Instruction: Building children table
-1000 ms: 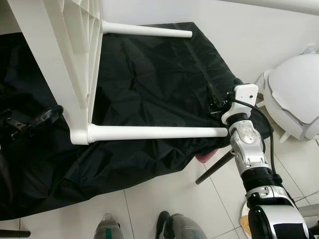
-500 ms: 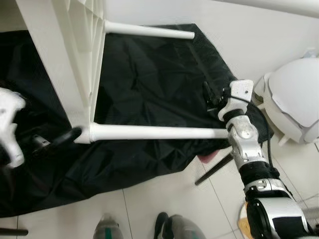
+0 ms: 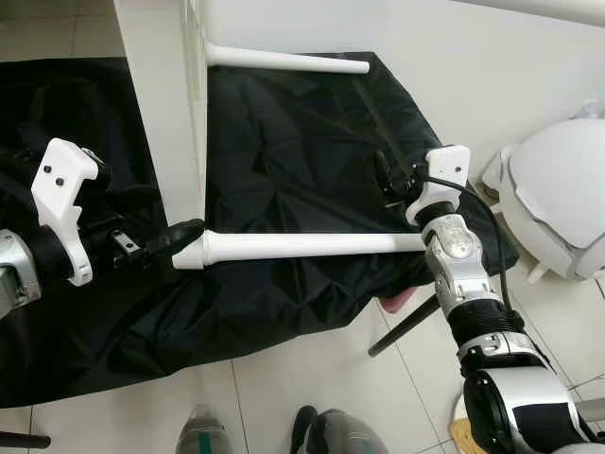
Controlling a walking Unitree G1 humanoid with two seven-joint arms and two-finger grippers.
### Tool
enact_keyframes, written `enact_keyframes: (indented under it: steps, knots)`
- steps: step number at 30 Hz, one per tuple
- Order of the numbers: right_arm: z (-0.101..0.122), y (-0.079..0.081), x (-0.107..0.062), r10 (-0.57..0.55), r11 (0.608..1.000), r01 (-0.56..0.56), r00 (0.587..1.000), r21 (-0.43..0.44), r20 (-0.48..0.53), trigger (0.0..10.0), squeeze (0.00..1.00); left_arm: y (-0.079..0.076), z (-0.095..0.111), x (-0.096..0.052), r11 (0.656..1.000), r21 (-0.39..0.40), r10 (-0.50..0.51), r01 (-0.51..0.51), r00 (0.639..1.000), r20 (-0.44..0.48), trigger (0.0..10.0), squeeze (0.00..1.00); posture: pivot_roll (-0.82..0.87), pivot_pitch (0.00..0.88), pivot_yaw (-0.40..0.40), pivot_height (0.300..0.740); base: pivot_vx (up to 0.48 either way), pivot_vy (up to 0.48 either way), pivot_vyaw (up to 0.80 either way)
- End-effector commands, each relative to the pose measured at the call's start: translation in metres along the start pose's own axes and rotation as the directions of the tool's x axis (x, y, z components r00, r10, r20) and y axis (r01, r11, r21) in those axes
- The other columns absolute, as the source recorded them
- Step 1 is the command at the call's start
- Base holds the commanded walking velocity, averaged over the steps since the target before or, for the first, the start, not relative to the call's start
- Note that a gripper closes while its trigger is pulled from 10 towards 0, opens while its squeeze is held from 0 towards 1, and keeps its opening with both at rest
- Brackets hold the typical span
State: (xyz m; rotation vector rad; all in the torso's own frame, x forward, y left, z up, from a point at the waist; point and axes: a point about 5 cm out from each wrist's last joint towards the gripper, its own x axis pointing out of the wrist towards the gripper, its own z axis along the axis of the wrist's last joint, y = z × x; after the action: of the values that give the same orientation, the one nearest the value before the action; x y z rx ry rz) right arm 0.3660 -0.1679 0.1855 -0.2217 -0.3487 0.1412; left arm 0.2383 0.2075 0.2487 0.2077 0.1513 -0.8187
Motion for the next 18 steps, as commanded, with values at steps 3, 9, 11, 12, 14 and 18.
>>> enact_keyframes:
  steps: [3,9,11,12,14,18]
  knots:
    - [0.000,-0.003,-0.001,-0.023,1.000,0.023,1.000,0.002,0.007,10.0,0.00,-0.012,0.006,0.007,0.972,0.043,-0.230,0.229,0.973,0.021,10.0,0.00,0.16,0.100,-0.075,0.740,0.000,0.000,0.00]
    - [0.001,0.004,-0.002,0.010,1.000,-0.011,1.000,0.027,0.023,10.0,0.00,-0.007,0.007,0.017,0.981,0.048,-0.188,0.186,0.982,0.032,10.0,0.00,0.16,0.101,-0.065,0.740,0.000,0.000,0.00]
    - [0.004,0.015,-0.003,0.078,0.995,-0.081,0.996,0.061,0.043,10.0,0.00,-0.004,0.005,0.019,0.984,0.048,-0.171,0.170,0.985,0.027,10.0,0.00,0.16,0.098,-0.063,0.740,0.000,0.000,0.00]
    - [0.006,0.019,-0.003,0.109,0.991,-0.113,0.993,0.078,0.052,10.0,0.00,-0.003,0.004,0.020,0.987,0.046,-0.156,0.155,0.988,0.022,10.0,0.00,0.16,0.097,-0.062,0.740,0.000,0.000,0.00]
    - [0.007,0.025,-0.004,0.149,0.983,-0.155,0.987,0.102,0.060,10.0,0.00,-0.001,0.004,0.021,0.989,0.044,-0.144,0.142,0.989,0.025,10.0,0.00,0.16,0.097,-0.062,0.740,0.000,0.000,0.00]
    - [0.009,0.036,-0.006,0.210,0.968,-0.218,0.975,0.124,0.074,10.0,0.00,0.003,0.005,0.024,0.993,0.042,-0.114,0.112,0.993,0.042,10.0,0.00,0.16,0.091,-0.060,0.740,0.000,0.000,0.00]
